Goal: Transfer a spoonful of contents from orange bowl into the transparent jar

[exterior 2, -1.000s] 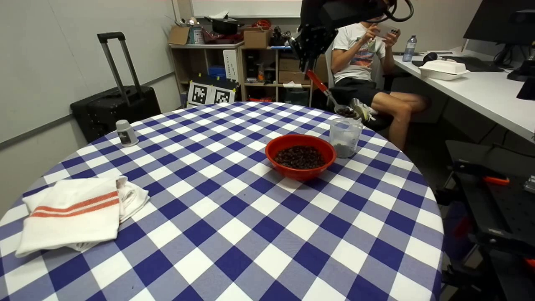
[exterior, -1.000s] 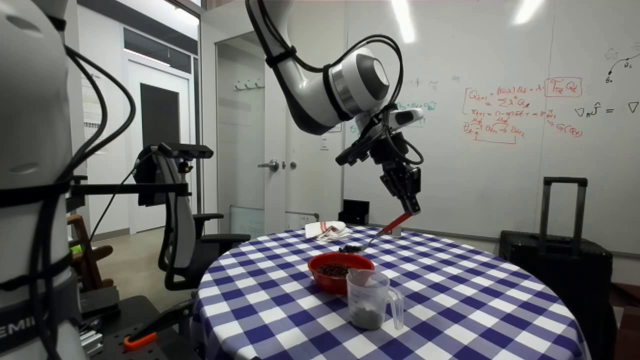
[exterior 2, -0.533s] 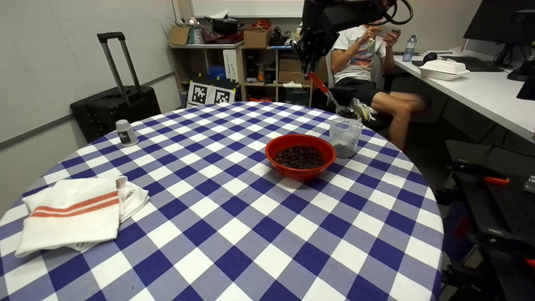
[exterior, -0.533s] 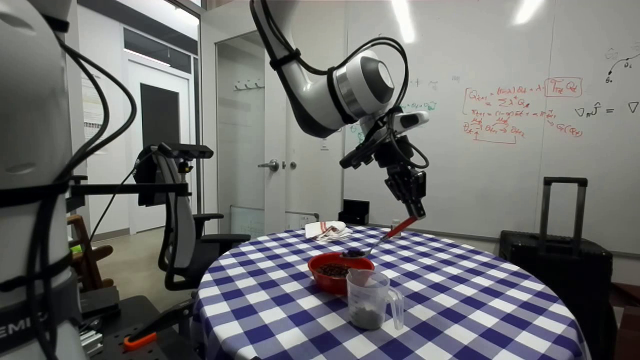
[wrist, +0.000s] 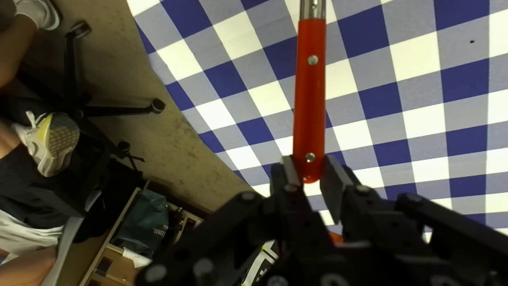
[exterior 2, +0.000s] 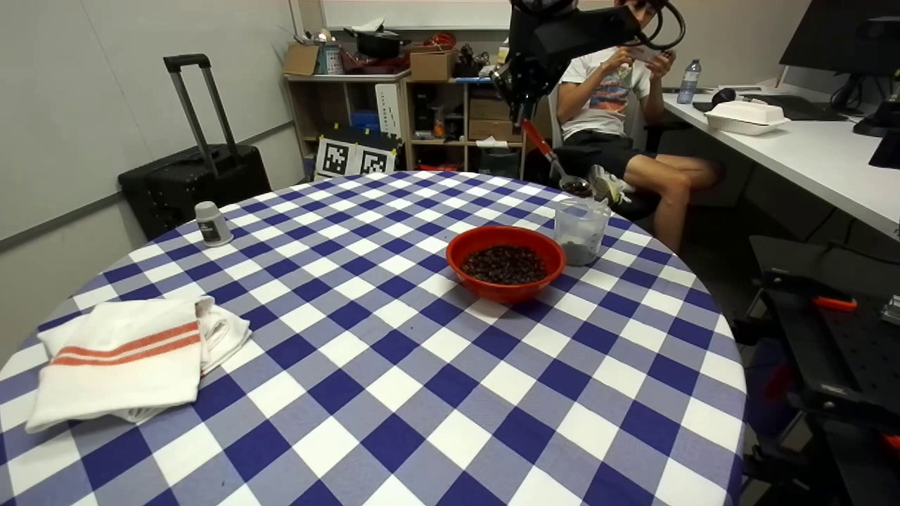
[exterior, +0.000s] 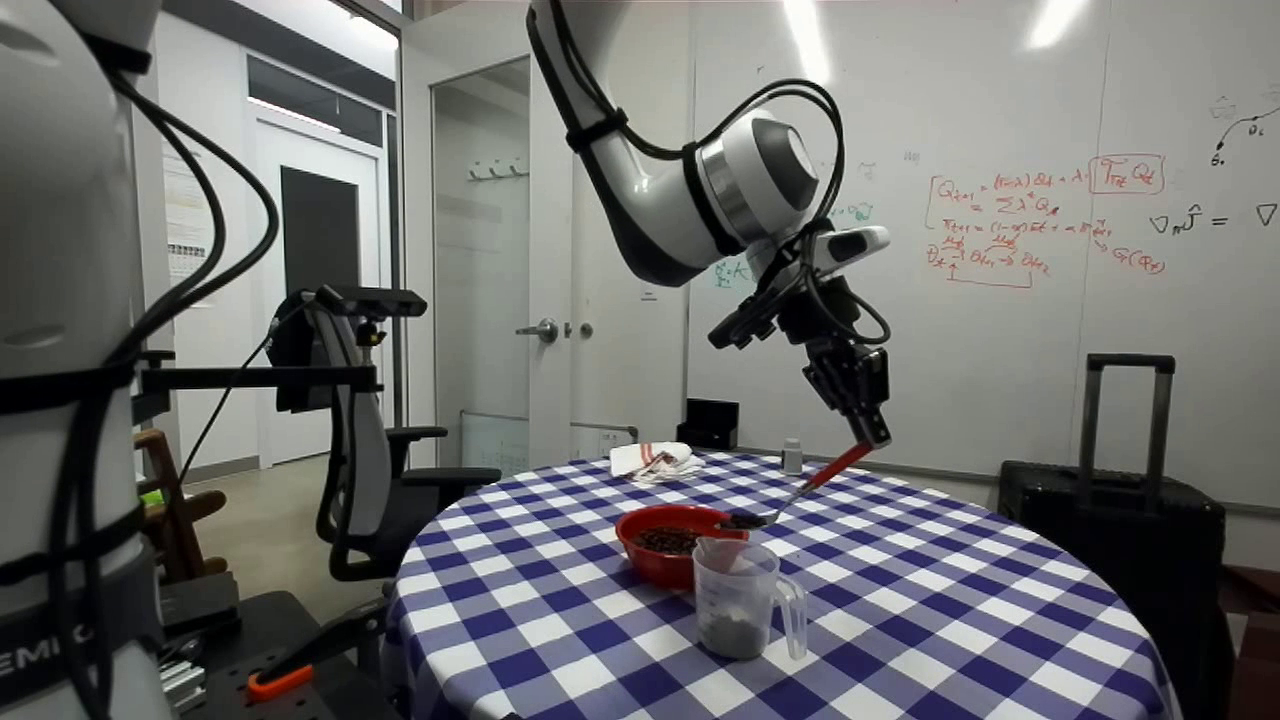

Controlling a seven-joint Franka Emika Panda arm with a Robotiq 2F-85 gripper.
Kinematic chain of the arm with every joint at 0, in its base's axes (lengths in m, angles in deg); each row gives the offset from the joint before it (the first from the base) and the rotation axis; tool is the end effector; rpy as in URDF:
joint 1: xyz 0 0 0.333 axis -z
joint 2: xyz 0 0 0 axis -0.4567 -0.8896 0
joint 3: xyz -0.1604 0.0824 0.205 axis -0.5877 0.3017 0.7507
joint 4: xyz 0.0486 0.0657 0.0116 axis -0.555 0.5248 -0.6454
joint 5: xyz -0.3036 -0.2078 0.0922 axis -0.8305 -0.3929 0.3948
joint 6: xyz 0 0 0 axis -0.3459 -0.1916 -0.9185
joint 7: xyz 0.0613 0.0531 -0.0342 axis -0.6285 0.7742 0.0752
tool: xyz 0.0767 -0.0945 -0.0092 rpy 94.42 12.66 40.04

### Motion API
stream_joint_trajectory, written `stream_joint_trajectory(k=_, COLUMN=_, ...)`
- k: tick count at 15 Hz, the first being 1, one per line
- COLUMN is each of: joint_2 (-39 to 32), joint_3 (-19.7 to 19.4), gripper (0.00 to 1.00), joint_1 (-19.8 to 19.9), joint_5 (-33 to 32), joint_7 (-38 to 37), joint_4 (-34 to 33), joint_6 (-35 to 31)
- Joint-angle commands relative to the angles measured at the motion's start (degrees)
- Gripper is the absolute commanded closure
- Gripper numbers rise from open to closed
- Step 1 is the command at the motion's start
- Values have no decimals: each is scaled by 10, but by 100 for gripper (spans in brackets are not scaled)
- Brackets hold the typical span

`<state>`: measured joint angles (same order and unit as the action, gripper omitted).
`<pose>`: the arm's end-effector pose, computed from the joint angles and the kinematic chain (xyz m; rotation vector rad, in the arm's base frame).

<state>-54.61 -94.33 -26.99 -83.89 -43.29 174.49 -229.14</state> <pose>0.5380 -0.1485 0.2559 2.6240 -0.9013 0.4885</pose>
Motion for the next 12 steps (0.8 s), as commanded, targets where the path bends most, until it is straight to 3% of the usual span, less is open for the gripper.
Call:
stream_joint_trajectory(k=1, joint_2=-22, joint_3=-13, gripper=95, joint_1=-15, joint_5=-59, joint_7=-70, joint_4=-24, joint_6=17)
stream_joint_trajectory(k=7, joint_2=-24, joint_3=-7, gripper=95, joint_1=-20, joint_5=-188, joint_7=-199, joint_4=-26, joint_6=58)
stream_joint_trajectory(k=12, joint_2=-6, joint_3=21, gripper=95, joint_1=-11, joint_5=-230, joint_7=-257, joint_4=-16, joint_6=112)
